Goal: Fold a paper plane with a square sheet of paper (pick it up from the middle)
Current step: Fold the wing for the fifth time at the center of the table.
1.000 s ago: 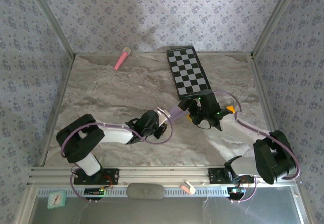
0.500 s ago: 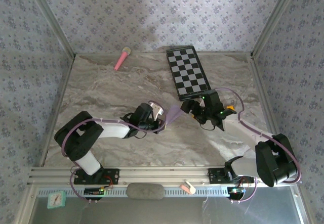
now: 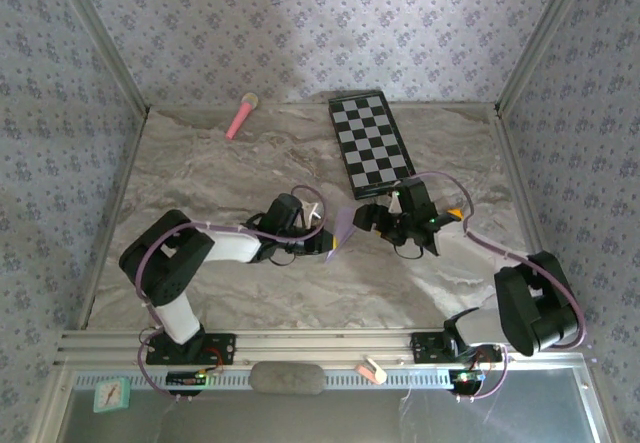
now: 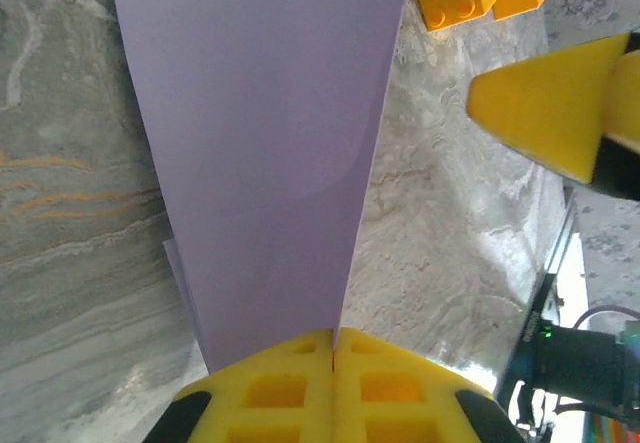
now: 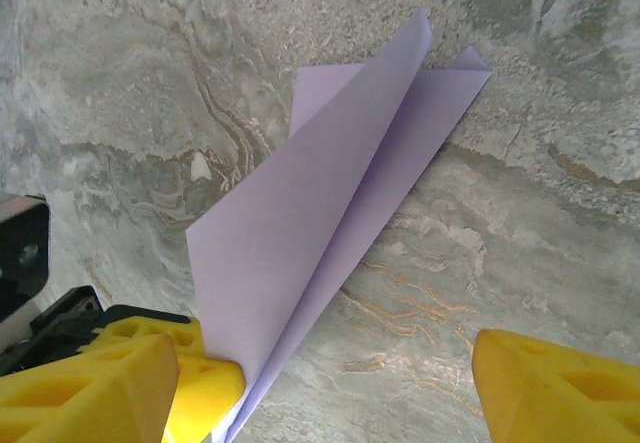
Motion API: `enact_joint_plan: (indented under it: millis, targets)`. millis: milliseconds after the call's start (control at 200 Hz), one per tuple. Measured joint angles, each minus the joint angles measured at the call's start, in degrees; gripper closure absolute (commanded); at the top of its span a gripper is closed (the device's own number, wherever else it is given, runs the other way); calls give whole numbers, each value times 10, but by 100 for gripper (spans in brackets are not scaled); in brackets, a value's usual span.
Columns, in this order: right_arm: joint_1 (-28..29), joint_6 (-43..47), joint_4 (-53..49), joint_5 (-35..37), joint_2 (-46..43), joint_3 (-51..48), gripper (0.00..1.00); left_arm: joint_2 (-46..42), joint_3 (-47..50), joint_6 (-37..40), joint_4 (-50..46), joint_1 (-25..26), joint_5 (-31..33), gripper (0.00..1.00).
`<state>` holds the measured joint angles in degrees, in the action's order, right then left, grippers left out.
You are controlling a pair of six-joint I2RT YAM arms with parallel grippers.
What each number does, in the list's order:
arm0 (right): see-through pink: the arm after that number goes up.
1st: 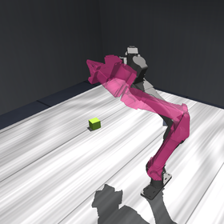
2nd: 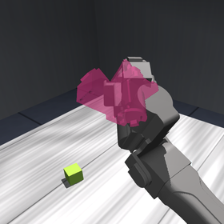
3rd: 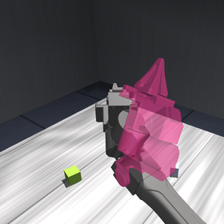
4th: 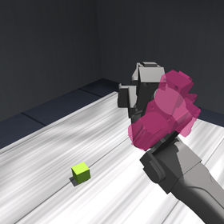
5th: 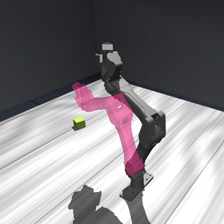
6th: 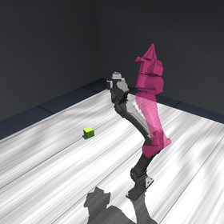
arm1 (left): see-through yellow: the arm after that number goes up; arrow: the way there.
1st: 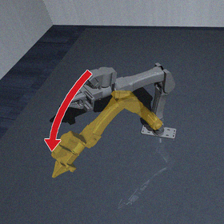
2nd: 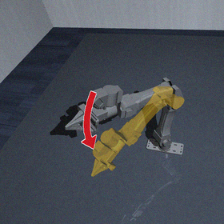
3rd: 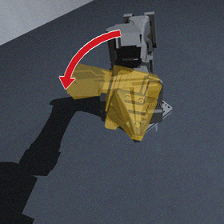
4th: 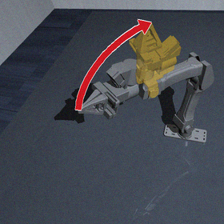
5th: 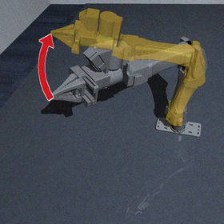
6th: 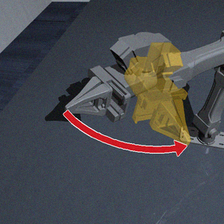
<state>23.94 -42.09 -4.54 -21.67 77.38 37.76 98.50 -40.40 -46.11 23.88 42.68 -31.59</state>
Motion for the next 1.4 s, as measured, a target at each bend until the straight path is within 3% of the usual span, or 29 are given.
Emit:
enact_joint_plan:
  millis: [580,1399]
  targets:
    - [23,49,18,-18,82,17,26,58,12,-177,113,-29,-37,100]
    - [40,67,-22,18,189,116,32,78,24,-207,144,-33,-38,100]
